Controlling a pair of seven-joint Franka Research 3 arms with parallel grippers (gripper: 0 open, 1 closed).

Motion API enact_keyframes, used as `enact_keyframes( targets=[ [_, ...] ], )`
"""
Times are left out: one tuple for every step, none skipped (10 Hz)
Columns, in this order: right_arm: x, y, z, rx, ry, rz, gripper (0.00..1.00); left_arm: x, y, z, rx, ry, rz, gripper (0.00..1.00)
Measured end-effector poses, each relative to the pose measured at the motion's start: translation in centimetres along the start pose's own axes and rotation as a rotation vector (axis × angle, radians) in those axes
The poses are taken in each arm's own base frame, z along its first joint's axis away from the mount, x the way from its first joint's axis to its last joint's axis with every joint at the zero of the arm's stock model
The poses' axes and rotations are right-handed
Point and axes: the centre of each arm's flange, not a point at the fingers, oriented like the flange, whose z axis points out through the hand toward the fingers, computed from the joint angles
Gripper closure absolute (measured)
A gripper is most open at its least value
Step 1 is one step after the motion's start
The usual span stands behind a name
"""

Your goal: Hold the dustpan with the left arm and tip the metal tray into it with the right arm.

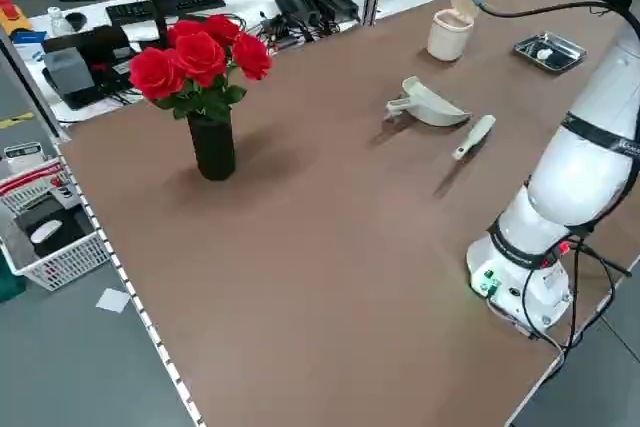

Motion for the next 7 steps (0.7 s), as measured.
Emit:
enact_keyframes(
  targets=[
    [0.0,0.0,0.0,0.0,0.0,0.001,0.0,0.0,0.0,0.0,0.0,-0.004,0.001,0.0],
    [0.0,0.1,0.2,0.0,-0.003,0.003,0.0,-0.1,0.0,0.1,0.0,-0.011,0.002,0.0],
    [-0.1,0.3,0.5,0.001,-0.008,0.007,0.0,-0.1,-0.2,0.2,0.0,-0.015,-0.001,0.0],
    [-0.1,0.8,1.0,0.001,-0.011,0.018,0.0,-0.1,-0.4,0.4,0.001,-0.023,-0.024,0.0],
    [-0.2,1.6,2.0,0.002,-0.014,0.034,0.0,-0.1,-0.3,0.8,0.001,-0.038,-0.07,0.0],
    [-0.3,2.7,3.7,0.014,-0.016,0.055,0.0,-0.1,0.0,1.2,0.002,-0.054,-0.123,0.0],
    [-0.6,3.6,5.5,0.028,-0.023,0.075,0.0,0.0,0.5,1.7,0.004,-0.066,-0.194,0.0]
  ],
)
